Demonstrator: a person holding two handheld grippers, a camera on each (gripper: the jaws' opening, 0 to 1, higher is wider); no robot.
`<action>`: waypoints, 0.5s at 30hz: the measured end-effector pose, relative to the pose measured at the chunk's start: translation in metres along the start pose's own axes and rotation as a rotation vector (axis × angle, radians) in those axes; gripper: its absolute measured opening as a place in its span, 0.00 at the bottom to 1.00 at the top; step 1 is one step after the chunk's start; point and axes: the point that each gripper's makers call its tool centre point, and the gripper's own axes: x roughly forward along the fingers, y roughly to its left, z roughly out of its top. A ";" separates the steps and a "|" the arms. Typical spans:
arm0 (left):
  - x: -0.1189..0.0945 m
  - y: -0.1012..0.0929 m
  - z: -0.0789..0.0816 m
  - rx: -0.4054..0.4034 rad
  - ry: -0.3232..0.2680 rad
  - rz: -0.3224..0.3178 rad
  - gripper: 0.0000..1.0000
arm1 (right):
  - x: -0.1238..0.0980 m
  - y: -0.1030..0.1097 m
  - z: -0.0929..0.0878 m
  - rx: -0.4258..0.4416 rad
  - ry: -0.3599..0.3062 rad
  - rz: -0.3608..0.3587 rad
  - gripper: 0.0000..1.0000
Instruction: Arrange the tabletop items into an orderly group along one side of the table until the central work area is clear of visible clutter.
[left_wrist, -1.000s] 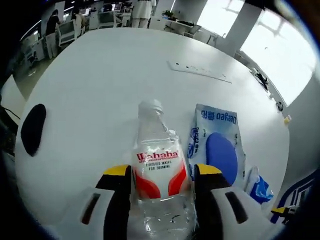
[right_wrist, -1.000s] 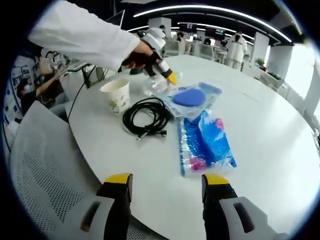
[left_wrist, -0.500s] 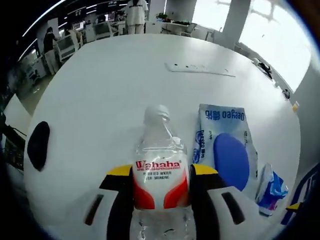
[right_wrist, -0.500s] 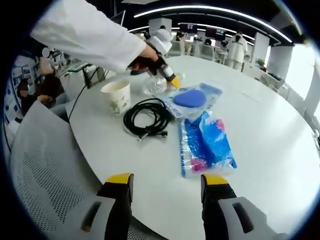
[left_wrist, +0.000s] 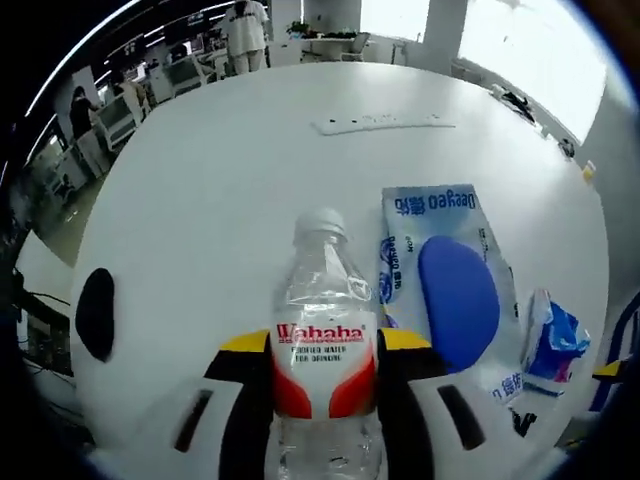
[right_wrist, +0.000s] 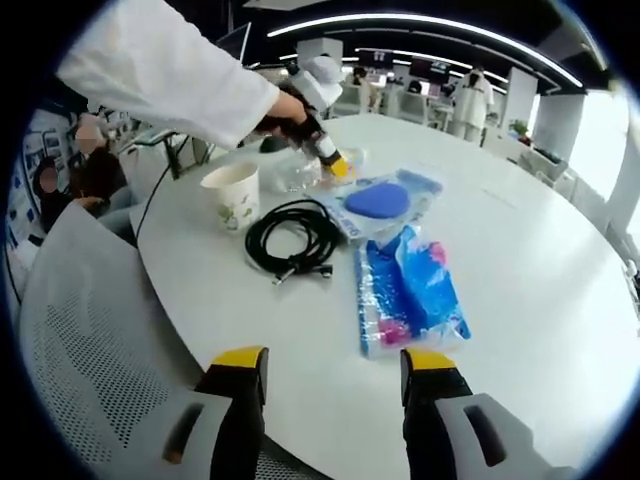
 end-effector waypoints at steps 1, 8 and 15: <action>-0.006 0.000 0.003 -0.032 -0.021 -0.011 0.38 | 0.000 0.001 0.001 -0.001 -0.004 0.001 0.53; -0.048 0.012 0.017 -0.135 -0.134 -0.008 0.38 | 0.000 0.007 0.004 -0.034 -0.015 0.023 0.53; -0.090 0.027 0.017 -0.213 -0.222 0.010 0.39 | 0.001 0.016 0.005 -0.057 -0.016 0.065 0.54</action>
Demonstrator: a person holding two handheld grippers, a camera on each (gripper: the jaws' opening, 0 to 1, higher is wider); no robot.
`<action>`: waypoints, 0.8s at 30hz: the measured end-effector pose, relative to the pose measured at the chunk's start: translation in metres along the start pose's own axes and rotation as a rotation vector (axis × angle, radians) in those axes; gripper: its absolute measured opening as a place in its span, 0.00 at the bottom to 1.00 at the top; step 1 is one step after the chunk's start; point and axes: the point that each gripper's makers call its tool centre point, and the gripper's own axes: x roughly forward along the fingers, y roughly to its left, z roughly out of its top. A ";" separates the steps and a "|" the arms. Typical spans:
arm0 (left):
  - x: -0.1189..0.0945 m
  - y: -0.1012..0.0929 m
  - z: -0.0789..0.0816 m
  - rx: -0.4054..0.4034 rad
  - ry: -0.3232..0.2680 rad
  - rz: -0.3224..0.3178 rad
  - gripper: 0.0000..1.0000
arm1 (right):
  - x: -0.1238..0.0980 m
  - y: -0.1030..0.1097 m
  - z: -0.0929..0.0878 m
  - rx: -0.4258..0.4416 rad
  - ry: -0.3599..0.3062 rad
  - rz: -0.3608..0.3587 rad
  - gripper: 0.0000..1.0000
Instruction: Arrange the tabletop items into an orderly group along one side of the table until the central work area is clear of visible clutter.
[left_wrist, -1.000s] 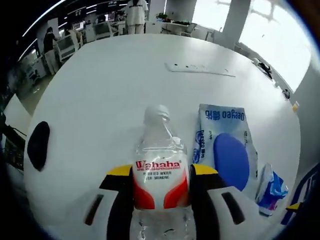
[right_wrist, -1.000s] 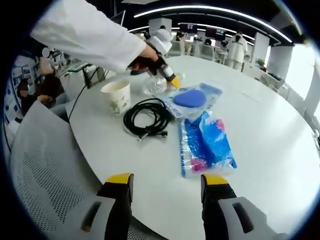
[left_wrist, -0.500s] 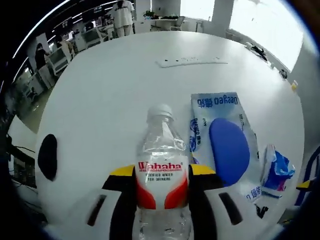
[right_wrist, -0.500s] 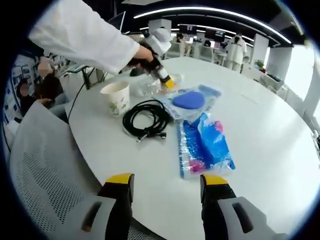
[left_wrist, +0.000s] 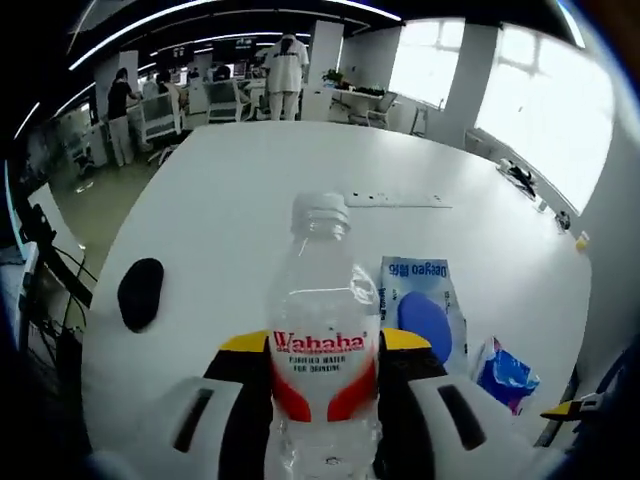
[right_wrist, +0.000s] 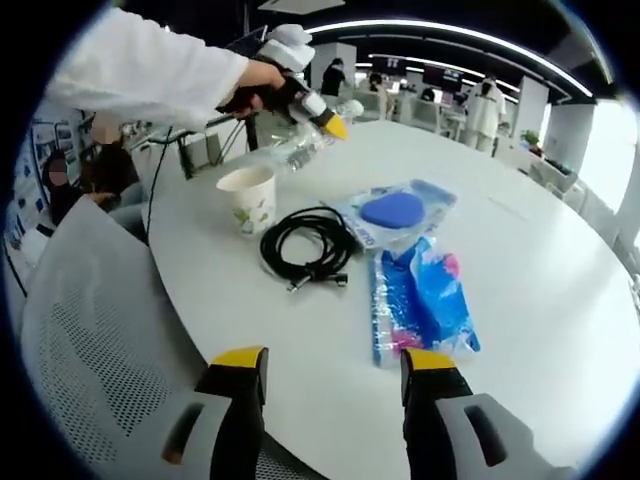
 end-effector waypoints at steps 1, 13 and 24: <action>-0.007 0.003 0.001 0.007 -0.013 0.012 0.39 | 0.001 0.003 -0.001 -0.021 0.008 0.008 0.54; -0.046 0.015 -0.009 -0.030 -0.051 0.040 0.39 | 0.001 0.007 -0.004 -0.065 0.029 0.028 0.53; -0.044 0.028 -0.021 -0.125 -0.026 0.165 0.39 | 0.001 -0.001 -0.010 -0.078 0.061 -0.016 0.51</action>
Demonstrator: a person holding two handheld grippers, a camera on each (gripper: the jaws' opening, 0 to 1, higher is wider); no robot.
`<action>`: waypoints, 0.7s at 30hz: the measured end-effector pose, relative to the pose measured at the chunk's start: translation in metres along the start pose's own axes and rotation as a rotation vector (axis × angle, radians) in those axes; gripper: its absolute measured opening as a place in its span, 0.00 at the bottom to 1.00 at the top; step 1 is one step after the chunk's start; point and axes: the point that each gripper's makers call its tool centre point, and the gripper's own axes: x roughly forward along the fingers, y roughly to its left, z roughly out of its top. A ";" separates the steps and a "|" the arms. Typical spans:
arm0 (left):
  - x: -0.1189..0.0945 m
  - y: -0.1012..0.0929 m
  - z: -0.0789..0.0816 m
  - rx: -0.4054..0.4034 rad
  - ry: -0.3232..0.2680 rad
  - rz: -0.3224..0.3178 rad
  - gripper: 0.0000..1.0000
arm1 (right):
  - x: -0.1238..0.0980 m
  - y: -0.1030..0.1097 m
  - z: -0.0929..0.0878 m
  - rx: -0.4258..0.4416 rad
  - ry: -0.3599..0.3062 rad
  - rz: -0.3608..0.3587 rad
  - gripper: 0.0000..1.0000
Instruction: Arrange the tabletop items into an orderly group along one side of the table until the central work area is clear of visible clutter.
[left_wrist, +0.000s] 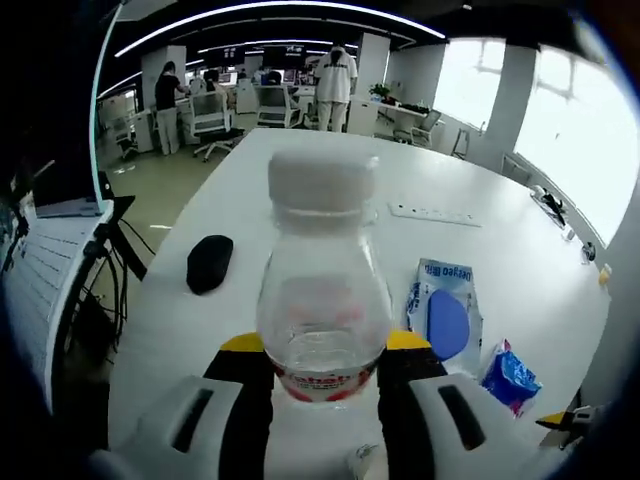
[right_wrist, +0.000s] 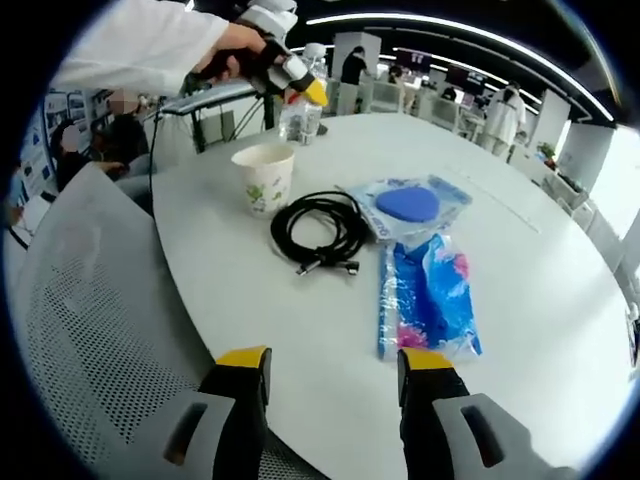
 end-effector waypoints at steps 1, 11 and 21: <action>0.002 -0.001 -0.001 -0.011 0.004 0.002 0.39 | 0.000 0.000 -0.001 -0.001 0.004 -0.002 0.51; 0.024 -0.011 -0.002 0.077 0.041 -0.002 0.39 | 0.002 0.008 -0.003 -0.075 0.028 0.012 0.47; 0.046 -0.015 -0.005 0.111 0.049 -0.018 0.39 | 0.002 0.000 -0.005 -0.025 0.027 -0.011 0.47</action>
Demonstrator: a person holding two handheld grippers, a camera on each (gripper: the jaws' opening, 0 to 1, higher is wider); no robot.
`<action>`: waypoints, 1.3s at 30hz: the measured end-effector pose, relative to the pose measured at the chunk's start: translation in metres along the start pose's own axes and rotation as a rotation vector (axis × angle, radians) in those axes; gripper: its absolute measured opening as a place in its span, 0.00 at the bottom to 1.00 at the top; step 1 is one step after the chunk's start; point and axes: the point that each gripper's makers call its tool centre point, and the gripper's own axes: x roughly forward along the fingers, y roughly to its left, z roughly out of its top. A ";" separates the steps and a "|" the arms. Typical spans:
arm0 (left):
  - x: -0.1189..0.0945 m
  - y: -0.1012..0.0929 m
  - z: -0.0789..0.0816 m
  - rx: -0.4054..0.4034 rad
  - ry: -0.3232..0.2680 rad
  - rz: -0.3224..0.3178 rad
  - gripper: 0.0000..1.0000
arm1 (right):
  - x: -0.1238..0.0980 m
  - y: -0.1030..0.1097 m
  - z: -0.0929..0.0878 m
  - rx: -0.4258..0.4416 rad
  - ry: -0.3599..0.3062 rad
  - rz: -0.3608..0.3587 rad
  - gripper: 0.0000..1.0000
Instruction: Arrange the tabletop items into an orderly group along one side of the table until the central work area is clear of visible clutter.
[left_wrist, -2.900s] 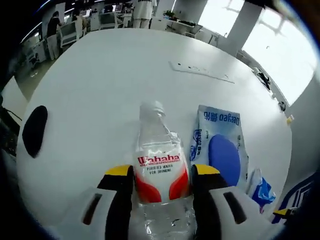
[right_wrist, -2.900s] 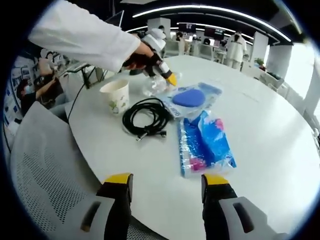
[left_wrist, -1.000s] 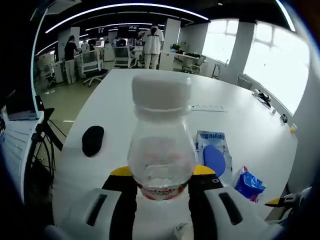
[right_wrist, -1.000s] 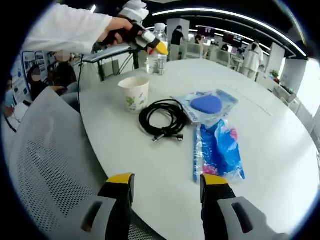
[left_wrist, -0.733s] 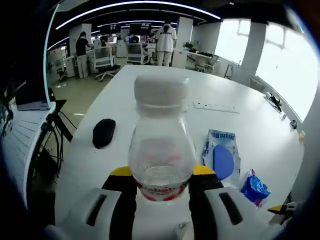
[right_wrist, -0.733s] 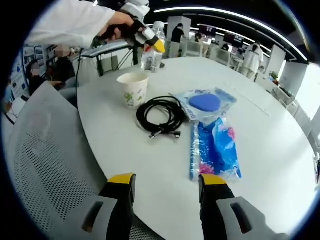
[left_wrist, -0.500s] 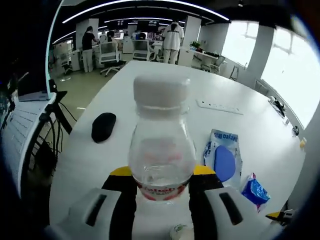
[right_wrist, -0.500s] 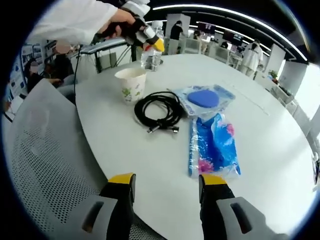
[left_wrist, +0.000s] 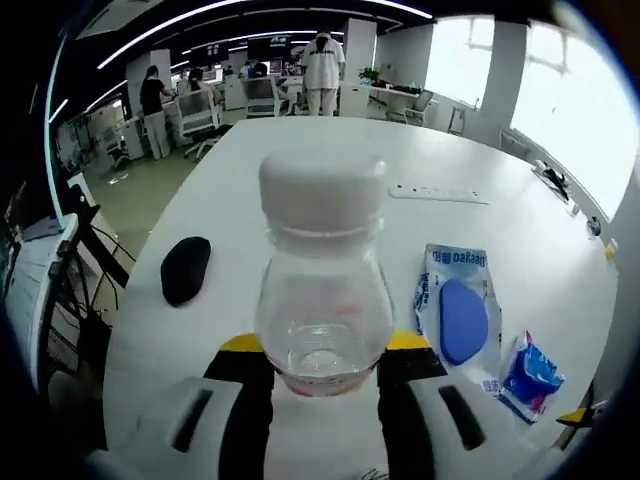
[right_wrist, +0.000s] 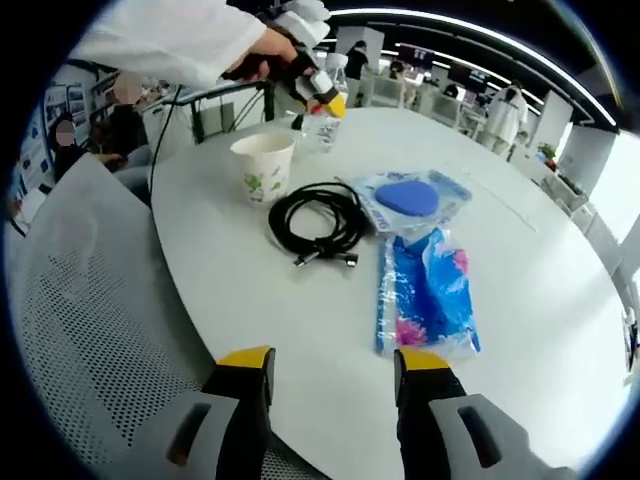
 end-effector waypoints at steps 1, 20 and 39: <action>0.000 -0.001 -0.001 0.001 -0.001 -0.004 0.39 | 0.000 0.000 0.000 0.001 0.000 -0.001 0.47; -0.008 0.002 -0.025 -0.045 -0.034 0.015 0.40 | 0.000 0.002 -0.002 0.019 0.006 0.019 0.46; -0.008 -0.001 -0.033 -0.116 -0.037 0.088 0.42 | 0.001 0.003 -0.004 0.019 0.013 0.032 0.46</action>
